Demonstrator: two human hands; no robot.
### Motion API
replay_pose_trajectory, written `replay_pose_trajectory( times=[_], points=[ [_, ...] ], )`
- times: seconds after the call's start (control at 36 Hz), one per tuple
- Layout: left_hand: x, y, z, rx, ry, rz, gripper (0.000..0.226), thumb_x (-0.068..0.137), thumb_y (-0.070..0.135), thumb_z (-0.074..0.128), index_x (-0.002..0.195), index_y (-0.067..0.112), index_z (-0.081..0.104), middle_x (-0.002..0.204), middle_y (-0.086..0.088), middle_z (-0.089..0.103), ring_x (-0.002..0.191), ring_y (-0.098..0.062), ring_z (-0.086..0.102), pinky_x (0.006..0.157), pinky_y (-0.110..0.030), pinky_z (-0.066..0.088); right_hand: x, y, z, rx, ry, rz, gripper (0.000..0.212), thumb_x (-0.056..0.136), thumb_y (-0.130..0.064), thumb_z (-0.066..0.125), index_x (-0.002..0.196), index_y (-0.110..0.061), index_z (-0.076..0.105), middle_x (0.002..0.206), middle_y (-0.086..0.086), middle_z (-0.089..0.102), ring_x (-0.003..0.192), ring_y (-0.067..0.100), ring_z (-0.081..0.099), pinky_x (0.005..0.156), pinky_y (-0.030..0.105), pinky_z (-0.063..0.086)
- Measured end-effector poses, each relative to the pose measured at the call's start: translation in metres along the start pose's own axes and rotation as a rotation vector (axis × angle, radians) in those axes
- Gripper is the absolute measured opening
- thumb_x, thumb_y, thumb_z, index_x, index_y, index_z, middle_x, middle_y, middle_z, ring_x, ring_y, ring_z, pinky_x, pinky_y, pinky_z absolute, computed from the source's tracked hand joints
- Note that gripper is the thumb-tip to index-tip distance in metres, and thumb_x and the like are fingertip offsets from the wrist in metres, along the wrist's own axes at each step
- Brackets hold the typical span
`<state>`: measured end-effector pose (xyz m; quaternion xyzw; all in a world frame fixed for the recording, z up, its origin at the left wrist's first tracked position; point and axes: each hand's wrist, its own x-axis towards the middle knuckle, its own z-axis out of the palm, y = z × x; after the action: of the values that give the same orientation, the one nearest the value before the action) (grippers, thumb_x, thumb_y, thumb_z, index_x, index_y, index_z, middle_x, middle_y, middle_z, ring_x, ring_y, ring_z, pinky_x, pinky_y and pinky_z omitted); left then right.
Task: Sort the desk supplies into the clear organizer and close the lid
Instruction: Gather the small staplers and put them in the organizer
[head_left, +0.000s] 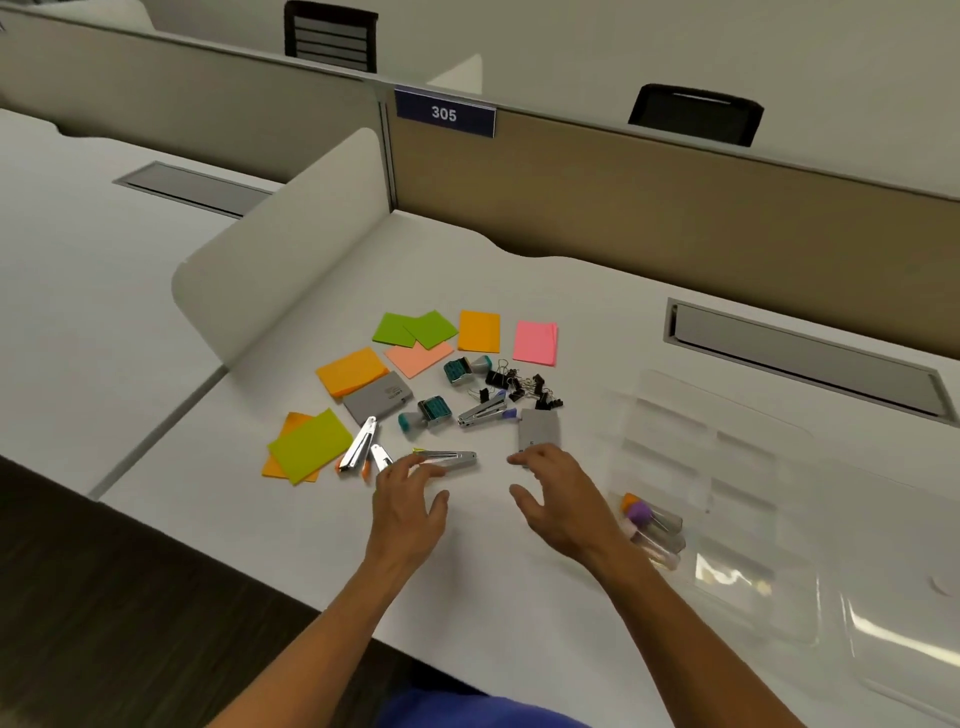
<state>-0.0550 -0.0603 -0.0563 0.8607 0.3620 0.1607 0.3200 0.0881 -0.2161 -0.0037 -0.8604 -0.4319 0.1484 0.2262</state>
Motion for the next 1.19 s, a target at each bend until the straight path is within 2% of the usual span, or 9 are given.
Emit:
replay_pose_trajectory(
  times=[0.06,0.17,0.33,0.53,0.61,0.69,0.86,1.03,1.19],
  points=[
    [0.006,-0.008,-0.006,0.054,-0.009,0.015,0.040,0.083,0.009,0.067,0.120,0.023,0.063,0.139,-0.001,0.048,0.133,-0.025,0.037,0.110,-0.042,0.037,0.008,-0.006,0.005,-0.016,-0.049,-0.011,0.044,0.095,-0.036,0.058,0.138,-0.027,0.051,0.140,-0.005,0.048,0.128,0.013,0.045,0.106,0.030,0.043],
    [0.015,-0.018,-0.019,0.133,-0.062,0.022,0.062,0.078,-0.007,0.064,0.132,0.022,0.056,0.153,-0.004,0.034,0.146,-0.027,0.021,0.116,-0.047,0.027,0.029,-0.021,0.018,-0.074,-0.138,-0.026,0.055,0.095,-0.039,0.058,0.146,-0.028,0.041,0.148,-0.003,0.040,0.134,0.018,0.040,0.108,0.036,0.041],
    [0.024,-0.038,-0.025,0.316,-0.216,0.078,0.081,0.082,-0.004,0.063,0.150,0.026,0.029,0.162,0.001,0.009,0.150,-0.022,-0.007,0.119,-0.040,0.010,0.057,-0.043,0.044,-0.208,-0.222,-0.072,0.070,0.094,-0.040,0.058,0.154,-0.022,0.026,0.158,0.003,0.028,0.140,0.026,0.033,0.112,0.041,0.038],
    [0.026,-0.054,-0.025,0.454,-0.357,0.183,0.087,0.082,-0.009,0.054,0.154,0.016,0.011,0.163,-0.002,0.004,0.149,-0.023,-0.010,0.114,-0.034,-0.012,0.067,-0.052,0.079,-0.380,-0.275,-0.133,0.080,0.096,-0.040,0.052,0.157,-0.016,0.006,0.165,0.008,0.007,0.151,0.031,0.008,0.119,0.047,0.021],
    [0.027,-0.059,-0.025,0.469,-0.354,0.233,0.087,0.082,-0.010,0.054,0.154,0.017,0.013,0.162,-0.002,0.009,0.149,-0.024,-0.008,0.112,-0.033,-0.013,0.064,-0.051,0.086,-0.399,-0.286,-0.138,0.079,0.097,-0.039,0.052,0.157,-0.015,0.007,0.164,0.008,0.009,0.151,0.033,0.007,0.119,0.049,0.021],
    [0.029,-0.060,-0.027,0.478,-0.345,0.291,0.081,0.082,-0.009,0.055,0.152,0.018,0.024,0.160,-0.002,0.021,0.150,-0.026,0.000,0.114,-0.034,-0.009,0.060,-0.049,0.088,-0.349,-0.244,-0.149,0.074,0.095,-0.037,0.055,0.155,-0.015,0.018,0.159,0.008,0.024,0.145,0.031,0.022,0.116,0.046,0.029],
    [0.035,-0.062,-0.032,0.508,-0.371,0.367,0.070,0.082,-0.006,0.061,0.143,0.024,0.043,0.154,-0.002,0.033,0.149,-0.027,0.011,0.120,-0.043,0.004,0.054,-0.043,0.087,-0.306,-0.162,-0.133,0.060,0.094,-0.036,0.056,0.147,-0.019,0.033,0.145,0.006,0.042,0.132,0.027,0.039,0.108,0.040,0.038],
    [0.038,-0.071,-0.031,0.500,-0.331,0.455,0.068,0.067,-0.007,0.075,0.126,0.025,0.061,0.135,-0.003,0.057,0.140,-0.035,0.035,0.114,-0.051,0.023,0.045,-0.042,0.088,-0.319,-0.133,-0.040,0.056,0.094,-0.041,0.057,0.142,-0.019,0.039,0.134,0.005,0.048,0.119,0.025,0.045,0.092,0.040,0.047],
    [0.034,-0.064,-0.035,0.542,-0.348,0.449,0.063,0.078,-0.004,0.069,0.132,0.026,0.055,0.139,0.002,0.052,0.146,-0.031,0.023,0.117,-0.045,0.010,0.029,-0.037,0.087,-0.298,-0.167,0.017,0.051,0.098,-0.039,0.051,0.142,-0.017,0.036,0.127,0.007,0.047,0.107,0.025,0.048,0.079,0.038,0.052]
  ],
)
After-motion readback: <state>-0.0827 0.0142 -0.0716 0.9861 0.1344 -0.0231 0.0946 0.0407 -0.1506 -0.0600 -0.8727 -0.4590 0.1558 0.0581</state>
